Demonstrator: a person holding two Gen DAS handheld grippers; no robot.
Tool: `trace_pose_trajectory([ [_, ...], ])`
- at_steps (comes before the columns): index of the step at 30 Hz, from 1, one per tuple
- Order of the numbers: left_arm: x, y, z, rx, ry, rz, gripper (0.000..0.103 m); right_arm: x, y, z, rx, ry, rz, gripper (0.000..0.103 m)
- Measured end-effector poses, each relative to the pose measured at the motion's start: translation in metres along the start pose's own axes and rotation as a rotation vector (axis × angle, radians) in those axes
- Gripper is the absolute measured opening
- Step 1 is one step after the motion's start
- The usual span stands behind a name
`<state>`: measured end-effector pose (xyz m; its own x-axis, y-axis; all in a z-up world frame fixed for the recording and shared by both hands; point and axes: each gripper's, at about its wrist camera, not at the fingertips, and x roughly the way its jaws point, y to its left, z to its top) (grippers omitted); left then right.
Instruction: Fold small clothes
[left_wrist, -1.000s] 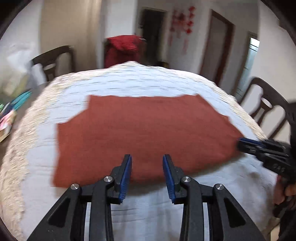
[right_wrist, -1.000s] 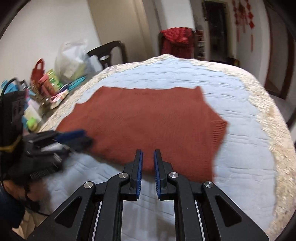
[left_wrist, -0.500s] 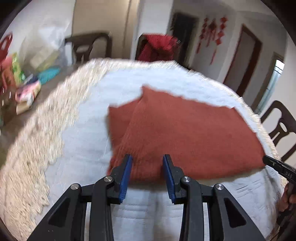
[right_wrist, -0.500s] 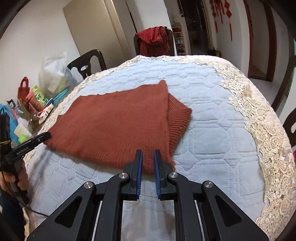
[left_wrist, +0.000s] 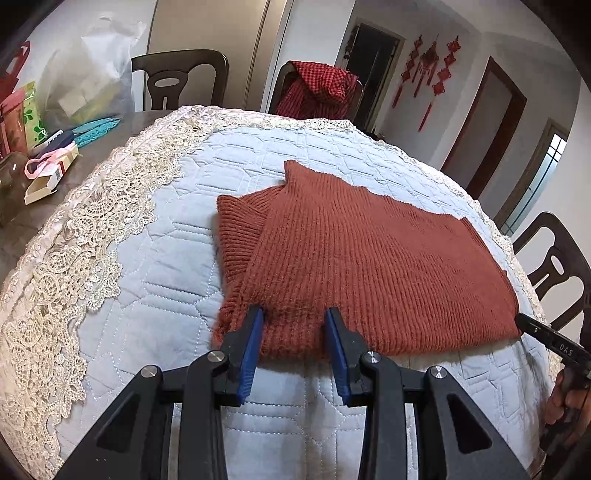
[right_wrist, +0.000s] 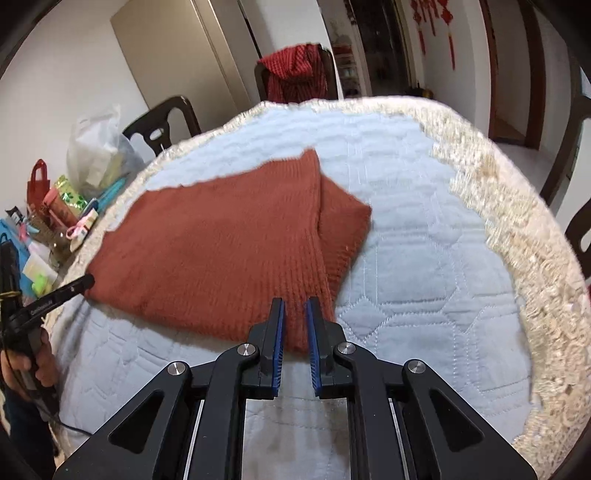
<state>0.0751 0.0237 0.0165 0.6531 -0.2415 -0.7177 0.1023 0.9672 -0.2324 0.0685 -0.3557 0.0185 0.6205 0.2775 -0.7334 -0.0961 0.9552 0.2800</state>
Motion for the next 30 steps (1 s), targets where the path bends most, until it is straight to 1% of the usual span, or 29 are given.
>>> trace_pose_trajectory([
  [6,-0.005,-0.004,-0.001,0.012,-0.001,0.019,0.037,-0.003,0.002,0.002,-0.002,0.004,0.0,0.012],
  [11,-0.018,-0.007,-0.004,0.021,-0.016,0.048,0.037,-0.016,0.007,0.002,-0.022,-0.011,0.006,0.012],
  [13,-0.022,-0.008,-0.005,0.029,-0.025,0.059,0.039,-0.02,0.01,0.001,-0.027,-0.014,0.018,0.012],
  [15,-0.026,-0.01,-0.007,0.035,-0.032,0.063,0.043,-0.023,0.013,-0.001,-0.028,-0.016,0.031,0.012],
  [22,-0.032,-0.013,-0.014,0.048,-0.033,0.065,0.045,-0.026,0.018,-0.011,-0.026,0.002,0.063,0.013],
  [23,-0.032,-0.013,-0.015,0.048,-0.033,0.066,0.046,-0.027,0.018,-0.013,-0.021,0.005,0.066,0.014],
  [25,-0.033,-0.014,-0.017,0.046,-0.03,0.067,0.048,-0.028,0.018,-0.015,-0.013,0.007,0.072,0.023],
  [26,-0.033,-0.014,-0.018,0.046,-0.028,0.066,0.048,-0.028,0.017,-0.017,-0.007,0.008,0.077,0.032],
  [27,-0.033,-0.014,-0.019,0.046,-0.026,0.066,0.048,-0.029,0.017,-0.018,-0.002,0.007,0.079,0.035],
  [30,-0.034,-0.014,-0.024,0.045,-0.018,0.063,0.05,-0.03,0.016,-0.022,0.011,0.013,0.086,0.035],
])
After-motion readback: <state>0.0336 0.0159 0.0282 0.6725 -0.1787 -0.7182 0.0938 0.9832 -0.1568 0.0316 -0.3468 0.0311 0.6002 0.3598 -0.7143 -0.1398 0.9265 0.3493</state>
